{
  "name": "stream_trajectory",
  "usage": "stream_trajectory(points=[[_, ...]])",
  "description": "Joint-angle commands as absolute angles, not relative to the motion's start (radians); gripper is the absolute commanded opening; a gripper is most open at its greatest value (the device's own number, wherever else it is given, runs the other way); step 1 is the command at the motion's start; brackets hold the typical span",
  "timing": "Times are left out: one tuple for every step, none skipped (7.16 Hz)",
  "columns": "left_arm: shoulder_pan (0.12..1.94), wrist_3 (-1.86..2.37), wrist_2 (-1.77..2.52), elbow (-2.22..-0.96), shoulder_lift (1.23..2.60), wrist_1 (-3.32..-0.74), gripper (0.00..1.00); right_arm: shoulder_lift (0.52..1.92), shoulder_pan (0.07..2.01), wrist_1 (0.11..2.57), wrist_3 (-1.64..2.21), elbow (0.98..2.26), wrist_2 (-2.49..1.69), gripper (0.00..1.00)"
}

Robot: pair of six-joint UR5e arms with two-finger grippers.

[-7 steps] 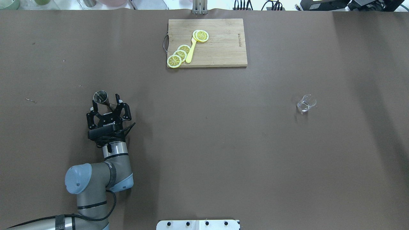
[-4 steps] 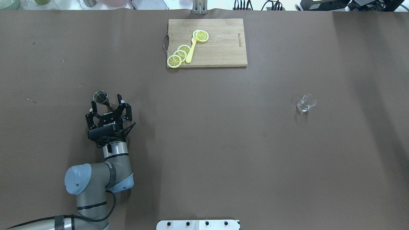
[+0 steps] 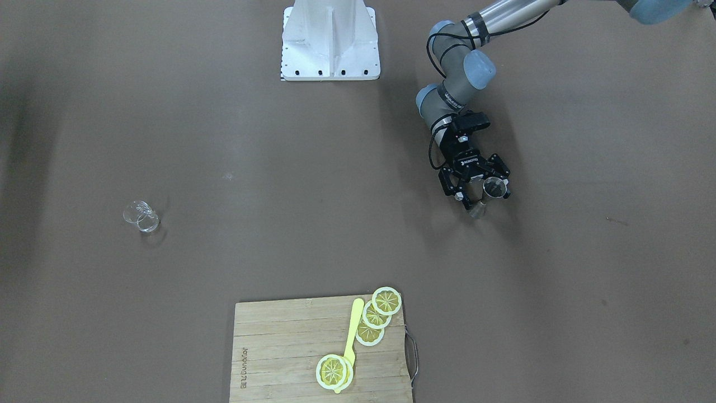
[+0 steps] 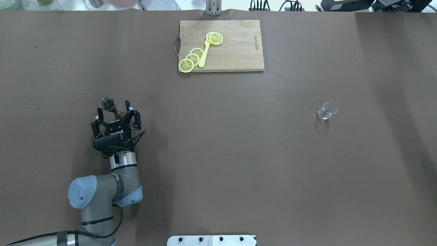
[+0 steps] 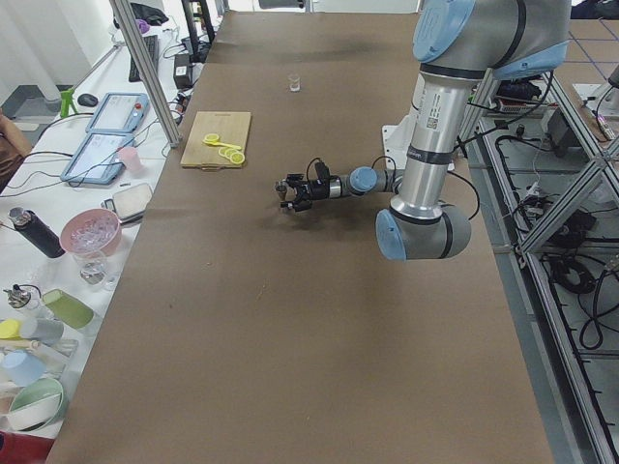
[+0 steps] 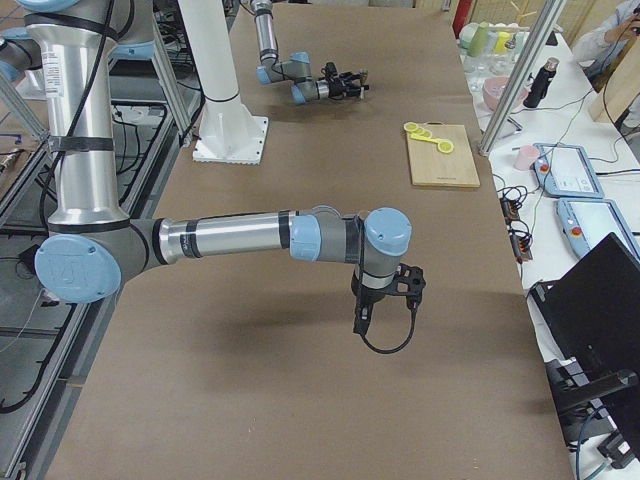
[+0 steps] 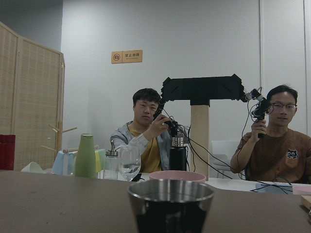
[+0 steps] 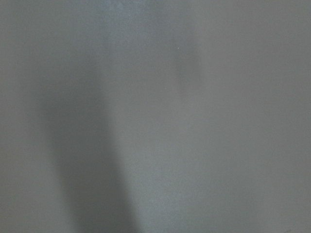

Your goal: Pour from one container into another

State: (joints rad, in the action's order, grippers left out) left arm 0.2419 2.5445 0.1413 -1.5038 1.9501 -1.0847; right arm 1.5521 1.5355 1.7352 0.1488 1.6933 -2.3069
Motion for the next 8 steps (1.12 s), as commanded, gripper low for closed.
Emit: stream_trajectory(points=[[0.241, 2.543, 0.138, -1.509, 1.954, -1.071, 0.99, 1.552, 1.536, 1.736, 0.149, 1.713, -2.307, 1.00], [0.239, 2.543, 0.135, -1.516, 1.954, -1.049, 0.99, 1.552, 1.536, 1.736, 0.149, 1.716, -2.309, 1.00], [0.238, 2.543, 0.133, -1.519, 1.953, -1.043, 0.99, 1.554, 1.536, 1.736, 0.149, 1.718, -2.309, 1.00], [0.233, 2.543, 0.133, -1.525, 1.951, -1.043, 0.99, 1.552, 1.536, 1.736, 0.149, 1.718, -2.309, 1.00], [0.232, 2.543, 0.133, -1.537, 1.948, -1.042, 0.99, 1.552, 1.536, 1.736, 0.149, 1.717, -2.309, 1.00], [0.227, 2.542, 0.132, -1.546, 1.941, -1.039, 0.99, 1.552, 1.536, 1.736, 0.149, 1.718, -2.309, 1.00], [0.216, 2.542, 0.130, -1.569, 1.921, -1.029, 0.99, 1.552, 1.536, 1.736, 0.149, 1.717, -2.307, 1.00], [0.206, 2.542, 0.130, -1.598, 1.895, -1.029, 0.99, 1.552, 1.536, 1.736, 0.149, 1.718, -2.306, 1.00]])
